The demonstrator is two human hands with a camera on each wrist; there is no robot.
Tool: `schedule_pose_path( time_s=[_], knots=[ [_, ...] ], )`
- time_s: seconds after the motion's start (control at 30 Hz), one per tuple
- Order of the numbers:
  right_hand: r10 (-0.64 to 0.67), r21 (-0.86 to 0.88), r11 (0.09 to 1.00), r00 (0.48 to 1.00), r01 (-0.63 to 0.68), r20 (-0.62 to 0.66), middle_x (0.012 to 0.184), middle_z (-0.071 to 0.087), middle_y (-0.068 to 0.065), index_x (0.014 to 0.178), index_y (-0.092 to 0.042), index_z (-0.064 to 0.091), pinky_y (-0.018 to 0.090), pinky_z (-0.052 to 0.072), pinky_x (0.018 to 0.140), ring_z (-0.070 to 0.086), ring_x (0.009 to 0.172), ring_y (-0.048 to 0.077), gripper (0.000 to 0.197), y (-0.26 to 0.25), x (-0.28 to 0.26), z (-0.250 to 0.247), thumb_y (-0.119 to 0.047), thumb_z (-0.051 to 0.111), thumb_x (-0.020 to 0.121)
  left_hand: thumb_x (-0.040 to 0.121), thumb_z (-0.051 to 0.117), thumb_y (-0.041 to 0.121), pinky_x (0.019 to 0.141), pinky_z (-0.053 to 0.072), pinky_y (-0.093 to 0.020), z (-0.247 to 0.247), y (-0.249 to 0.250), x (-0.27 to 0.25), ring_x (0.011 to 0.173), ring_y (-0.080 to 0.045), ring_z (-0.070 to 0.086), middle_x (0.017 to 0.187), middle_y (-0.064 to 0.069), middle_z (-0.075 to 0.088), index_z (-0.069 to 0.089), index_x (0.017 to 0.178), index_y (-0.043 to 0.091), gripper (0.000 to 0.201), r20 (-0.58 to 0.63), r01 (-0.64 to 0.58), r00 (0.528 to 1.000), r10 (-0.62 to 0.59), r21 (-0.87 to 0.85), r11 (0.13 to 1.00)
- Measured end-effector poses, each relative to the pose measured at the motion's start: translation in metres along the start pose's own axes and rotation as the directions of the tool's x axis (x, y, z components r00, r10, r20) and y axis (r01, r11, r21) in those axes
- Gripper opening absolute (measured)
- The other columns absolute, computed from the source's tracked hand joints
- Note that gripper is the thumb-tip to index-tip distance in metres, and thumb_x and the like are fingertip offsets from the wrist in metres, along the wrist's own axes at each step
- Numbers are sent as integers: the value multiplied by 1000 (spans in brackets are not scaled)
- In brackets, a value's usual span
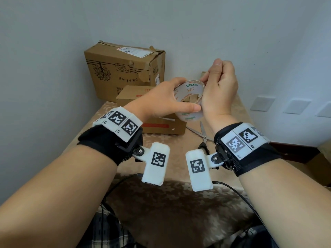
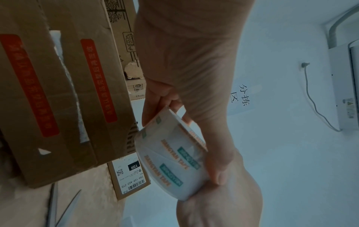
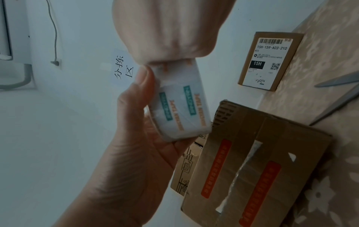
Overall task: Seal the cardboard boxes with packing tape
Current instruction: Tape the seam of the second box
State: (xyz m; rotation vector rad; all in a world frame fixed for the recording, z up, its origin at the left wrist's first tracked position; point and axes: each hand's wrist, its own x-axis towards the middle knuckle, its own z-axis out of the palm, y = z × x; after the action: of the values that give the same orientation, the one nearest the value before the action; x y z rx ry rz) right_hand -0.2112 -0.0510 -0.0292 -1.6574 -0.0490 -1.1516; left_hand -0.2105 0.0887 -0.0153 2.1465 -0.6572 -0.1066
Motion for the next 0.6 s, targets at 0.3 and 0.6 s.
schedule_pose_path(
  time_s=[0.3,0.6],
  knots=[
    [-31,-38,999,998,33,51,55,35,-13,65,-29,30,12,27,49,40,48,1,39,-2,1,0,-17,39,101,66,80,48,97,45,-22,1,-1,-1,112,-4,55,125,7,56,34,145,14,97,12,2,1000,-3,10,1000],
    [180,37,967,780,-251,600,93,72,-5,94,-19,73,25,53,88,66,92,8,24,-9,10,-25,-13,49,97,77,76,36,84,43,-13,-25,-9,-7,106,1,54,121,12,53,35,140,23,76,5,23,1000,-23,65,998]
  ],
)
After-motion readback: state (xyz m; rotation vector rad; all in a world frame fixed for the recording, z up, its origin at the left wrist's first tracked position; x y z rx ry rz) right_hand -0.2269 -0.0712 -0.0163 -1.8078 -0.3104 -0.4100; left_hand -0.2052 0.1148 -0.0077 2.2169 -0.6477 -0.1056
